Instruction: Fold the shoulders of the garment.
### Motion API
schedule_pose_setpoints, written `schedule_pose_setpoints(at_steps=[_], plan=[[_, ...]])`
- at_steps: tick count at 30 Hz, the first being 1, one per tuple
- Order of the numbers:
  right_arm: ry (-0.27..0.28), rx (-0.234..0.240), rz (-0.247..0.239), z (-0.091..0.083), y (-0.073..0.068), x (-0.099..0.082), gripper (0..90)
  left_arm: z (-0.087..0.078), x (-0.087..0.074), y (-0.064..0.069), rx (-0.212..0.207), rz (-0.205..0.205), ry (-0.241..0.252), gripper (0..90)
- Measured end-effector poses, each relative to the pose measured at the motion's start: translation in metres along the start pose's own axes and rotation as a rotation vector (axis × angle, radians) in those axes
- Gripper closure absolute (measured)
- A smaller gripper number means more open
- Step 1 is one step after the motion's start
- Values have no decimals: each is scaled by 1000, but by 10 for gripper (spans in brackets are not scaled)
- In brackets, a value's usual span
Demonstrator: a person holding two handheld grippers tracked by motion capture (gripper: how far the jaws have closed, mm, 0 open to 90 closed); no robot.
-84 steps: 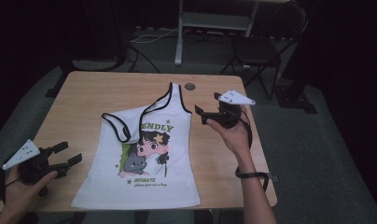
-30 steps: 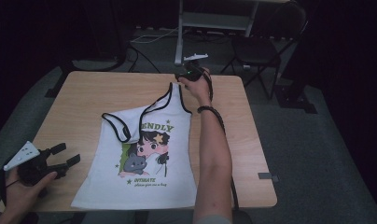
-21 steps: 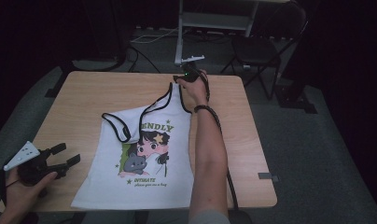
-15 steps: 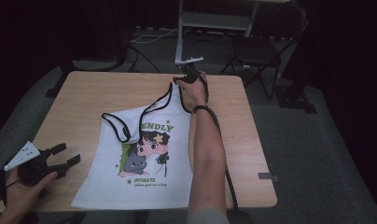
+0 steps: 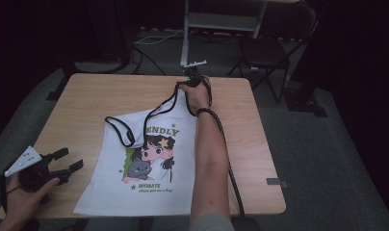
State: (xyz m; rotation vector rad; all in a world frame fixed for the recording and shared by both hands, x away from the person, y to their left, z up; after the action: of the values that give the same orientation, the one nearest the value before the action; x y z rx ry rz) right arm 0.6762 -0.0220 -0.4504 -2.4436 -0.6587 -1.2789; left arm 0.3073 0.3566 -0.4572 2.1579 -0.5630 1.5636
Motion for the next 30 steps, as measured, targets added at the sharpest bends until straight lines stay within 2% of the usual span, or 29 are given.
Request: schedule_pose_setpoints(at_steps=[8,13,22,25,30], plan=[[-10,12,11,5,-1,-5,463,0,0,0,2,0,0,198],[-10,8,-8,8,-2,-7,517,0,0,0,3,0,-1,198],[-47,-33,-16,15,3,-17,545,0,0,0,2,-1,-1,198],[-55,-33,-29,17,2,-19,558,0,0,1,3,-2,-1,198],[-56,-34,-25,19,2,-21,615,0,0,0,2,-3,-1,198]])
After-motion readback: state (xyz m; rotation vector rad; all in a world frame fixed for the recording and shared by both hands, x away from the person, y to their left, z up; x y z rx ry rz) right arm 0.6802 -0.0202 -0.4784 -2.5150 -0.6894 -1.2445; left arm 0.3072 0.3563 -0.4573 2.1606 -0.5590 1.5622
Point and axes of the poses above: each handheld gripper's, and its own axes: z roughly forward along the jaws, x roughly out of its top, y roughly to its right, the point moved 6 cm from there along z, roughly forward along the jaws, and after that the axes turned 3 degrees about y, right-handed, at the moved point
